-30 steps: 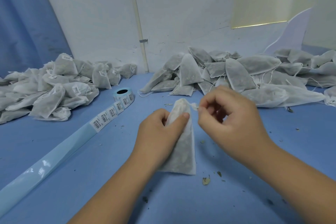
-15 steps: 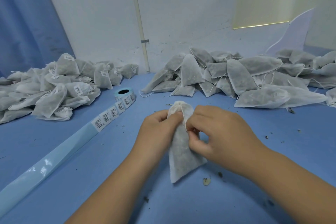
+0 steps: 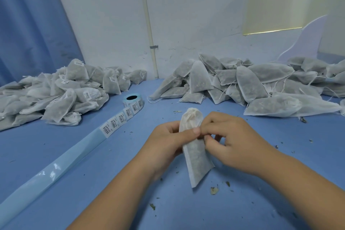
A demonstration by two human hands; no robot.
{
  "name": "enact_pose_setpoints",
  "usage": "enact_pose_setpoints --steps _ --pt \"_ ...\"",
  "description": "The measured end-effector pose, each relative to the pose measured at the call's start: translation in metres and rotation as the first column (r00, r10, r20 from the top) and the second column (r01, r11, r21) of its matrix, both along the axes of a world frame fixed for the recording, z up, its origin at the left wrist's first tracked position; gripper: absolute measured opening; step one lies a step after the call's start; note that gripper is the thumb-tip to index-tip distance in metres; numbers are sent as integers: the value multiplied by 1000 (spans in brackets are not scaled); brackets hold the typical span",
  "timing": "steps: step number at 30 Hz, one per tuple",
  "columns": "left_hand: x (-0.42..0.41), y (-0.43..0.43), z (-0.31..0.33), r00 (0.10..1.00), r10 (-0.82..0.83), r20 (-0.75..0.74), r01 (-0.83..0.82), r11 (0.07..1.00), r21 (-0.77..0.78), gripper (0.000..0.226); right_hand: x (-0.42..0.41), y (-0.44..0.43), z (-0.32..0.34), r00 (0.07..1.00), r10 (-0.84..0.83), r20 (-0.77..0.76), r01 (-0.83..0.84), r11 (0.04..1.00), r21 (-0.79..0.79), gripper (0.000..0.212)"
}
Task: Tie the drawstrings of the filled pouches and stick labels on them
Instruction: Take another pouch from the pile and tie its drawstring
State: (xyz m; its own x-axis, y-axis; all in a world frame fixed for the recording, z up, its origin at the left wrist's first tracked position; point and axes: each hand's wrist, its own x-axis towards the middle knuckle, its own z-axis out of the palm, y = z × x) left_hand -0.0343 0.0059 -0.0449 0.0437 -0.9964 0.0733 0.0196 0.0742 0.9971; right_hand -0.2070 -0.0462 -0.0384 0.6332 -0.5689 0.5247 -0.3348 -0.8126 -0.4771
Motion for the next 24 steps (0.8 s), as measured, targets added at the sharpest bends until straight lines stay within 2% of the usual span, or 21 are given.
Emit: enact_pose_setpoints --steps 4,6,8,10,12,16,21,24 --pt "5 -2 1 1000 16 -10 -16 1000 3 16 3 2 1 981 22 193 -61 979 195 38" --pt "11 -1 2 1000 14 -21 -14 1000 12 11 6 5 2 968 20 252 -94 954 284 39" --pt "18 2 5 1000 -3 -26 3 1000 20 13 11 10 1 949 5 316 -125 924 362 37" --pt "27 9 5 1000 -3 -15 4 999 44 26 18 16 -1 926 -7 378 -176 877 447 37" --pt "40 17 5 999 52 2 -52 995 85 31 27 21 -2 914 -30 404 -204 827 524 35" --pt "80 35 14 946 319 -56 -310 941 135 4 59 26 -7 967 -62 247 -83 838 539 31" --pt "149 47 37 755 604 -256 -567 797 207 6 121 28 -6 992 29 122 -91 839 536 33" --pt "183 51 32 687 647 -331 -599 762 245 6 163 20 -5 998 36 48 -55 861 506 28"
